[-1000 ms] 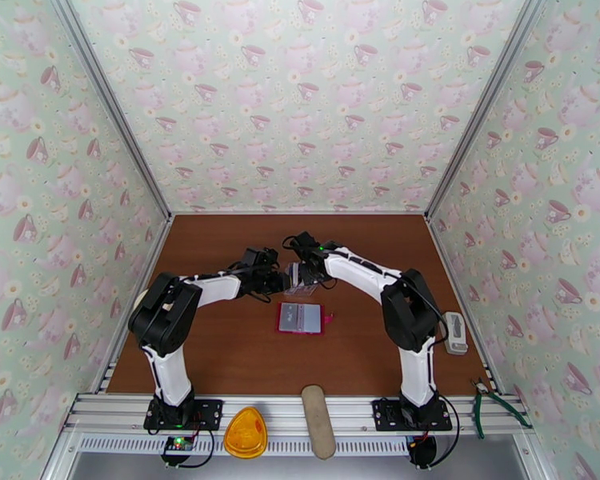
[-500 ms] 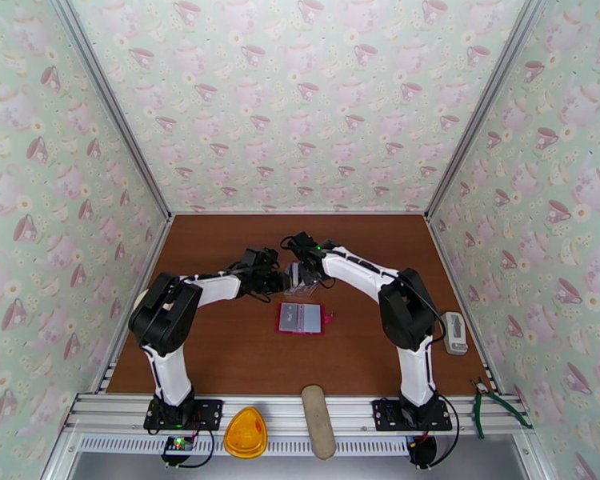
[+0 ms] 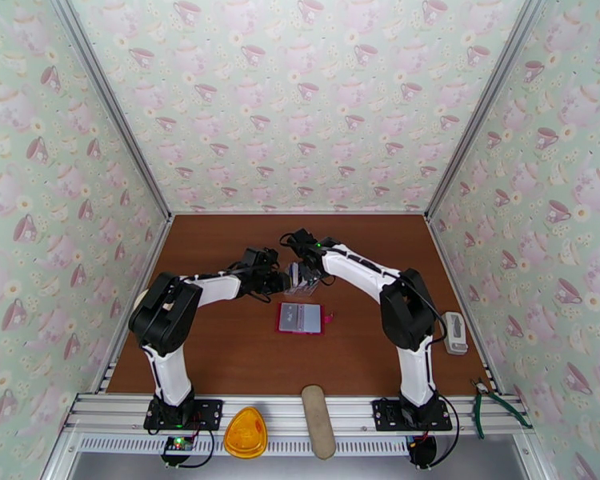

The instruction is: Put the credit cards into the card holder

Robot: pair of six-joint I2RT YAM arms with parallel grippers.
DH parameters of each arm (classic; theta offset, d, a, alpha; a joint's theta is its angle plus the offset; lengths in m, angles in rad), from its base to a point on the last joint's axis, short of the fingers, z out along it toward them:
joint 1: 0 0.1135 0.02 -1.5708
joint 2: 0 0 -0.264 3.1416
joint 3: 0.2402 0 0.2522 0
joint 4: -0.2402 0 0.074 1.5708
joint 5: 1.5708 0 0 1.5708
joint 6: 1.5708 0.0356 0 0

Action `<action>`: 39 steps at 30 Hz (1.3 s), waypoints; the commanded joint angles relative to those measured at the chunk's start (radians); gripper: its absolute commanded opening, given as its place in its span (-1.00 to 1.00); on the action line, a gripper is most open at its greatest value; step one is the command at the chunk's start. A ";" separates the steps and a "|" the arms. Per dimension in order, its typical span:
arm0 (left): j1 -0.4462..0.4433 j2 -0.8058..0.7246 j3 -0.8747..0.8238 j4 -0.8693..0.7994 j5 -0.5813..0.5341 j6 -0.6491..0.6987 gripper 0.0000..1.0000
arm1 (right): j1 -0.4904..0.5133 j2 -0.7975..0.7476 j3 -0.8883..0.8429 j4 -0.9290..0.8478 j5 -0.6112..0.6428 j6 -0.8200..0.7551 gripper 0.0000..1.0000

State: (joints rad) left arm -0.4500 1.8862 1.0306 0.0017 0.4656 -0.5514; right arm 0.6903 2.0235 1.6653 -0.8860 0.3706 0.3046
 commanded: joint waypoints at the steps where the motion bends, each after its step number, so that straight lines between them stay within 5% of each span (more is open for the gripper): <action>1: 0.007 0.032 0.006 -0.023 0.010 -0.005 -0.27 | 0.004 0.006 0.029 -0.038 0.007 -0.011 -0.39; 20: 0.007 0.039 0.009 -0.026 0.011 -0.005 -0.26 | 0.040 0.019 0.060 -0.043 -0.065 -0.006 -0.71; 27: 0.008 0.039 0.009 -0.025 0.013 -0.004 -0.27 | 0.038 -0.017 0.022 -0.025 0.020 0.001 -0.12; 39: 0.008 0.043 0.011 -0.026 0.014 -0.003 -0.27 | 0.002 0.000 -0.028 -0.001 -0.023 0.000 -0.06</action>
State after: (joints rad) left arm -0.4454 1.8935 1.0306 0.0090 0.4847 -0.5514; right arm 0.7013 2.0254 1.6596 -0.9054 0.3622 0.3023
